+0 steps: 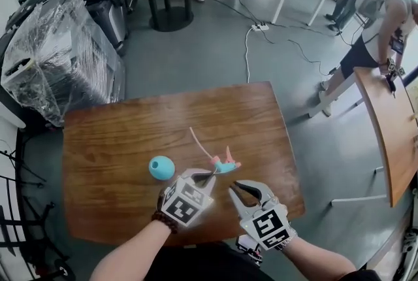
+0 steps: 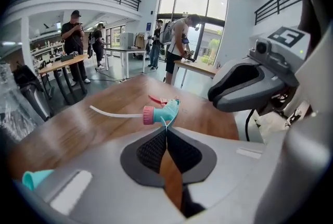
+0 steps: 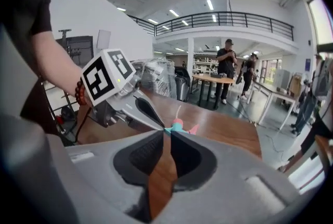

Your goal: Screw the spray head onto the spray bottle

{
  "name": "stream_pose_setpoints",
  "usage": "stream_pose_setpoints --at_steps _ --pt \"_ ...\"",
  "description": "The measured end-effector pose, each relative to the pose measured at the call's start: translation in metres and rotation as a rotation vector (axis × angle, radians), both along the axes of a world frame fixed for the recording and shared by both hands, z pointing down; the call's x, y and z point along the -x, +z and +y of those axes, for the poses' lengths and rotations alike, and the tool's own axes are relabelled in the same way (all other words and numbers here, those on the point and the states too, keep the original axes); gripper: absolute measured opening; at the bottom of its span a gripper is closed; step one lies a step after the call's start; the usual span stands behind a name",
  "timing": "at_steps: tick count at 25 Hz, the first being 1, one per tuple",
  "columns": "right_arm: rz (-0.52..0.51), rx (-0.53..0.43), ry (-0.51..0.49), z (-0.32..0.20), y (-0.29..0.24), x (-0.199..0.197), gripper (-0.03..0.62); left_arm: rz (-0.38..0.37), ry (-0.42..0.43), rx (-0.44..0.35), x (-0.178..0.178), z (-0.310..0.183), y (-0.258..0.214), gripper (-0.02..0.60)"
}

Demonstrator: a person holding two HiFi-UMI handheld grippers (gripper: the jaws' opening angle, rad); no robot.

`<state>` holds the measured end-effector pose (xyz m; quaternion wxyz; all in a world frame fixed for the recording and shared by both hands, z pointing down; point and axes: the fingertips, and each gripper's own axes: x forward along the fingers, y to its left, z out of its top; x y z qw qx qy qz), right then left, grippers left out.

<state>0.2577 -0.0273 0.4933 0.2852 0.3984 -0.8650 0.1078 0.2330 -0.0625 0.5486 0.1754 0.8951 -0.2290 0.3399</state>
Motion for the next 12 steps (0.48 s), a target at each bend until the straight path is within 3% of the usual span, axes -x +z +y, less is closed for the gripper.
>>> stream_pose_setpoints --at_steps 3,8,12 --pt "0.127 -0.128 -0.068 0.002 -0.014 0.004 0.067 0.038 0.004 0.024 0.006 0.003 -0.021 0.021" --pt "0.434 -0.372 -0.225 0.006 -0.04 0.026 0.158 0.079 0.034 0.072 0.019 0.01 -0.048 0.021" --pt "0.676 -0.501 -0.357 0.008 -0.042 0.044 0.201 0.126 0.059 0.12 0.026 0.014 -0.064 0.022"
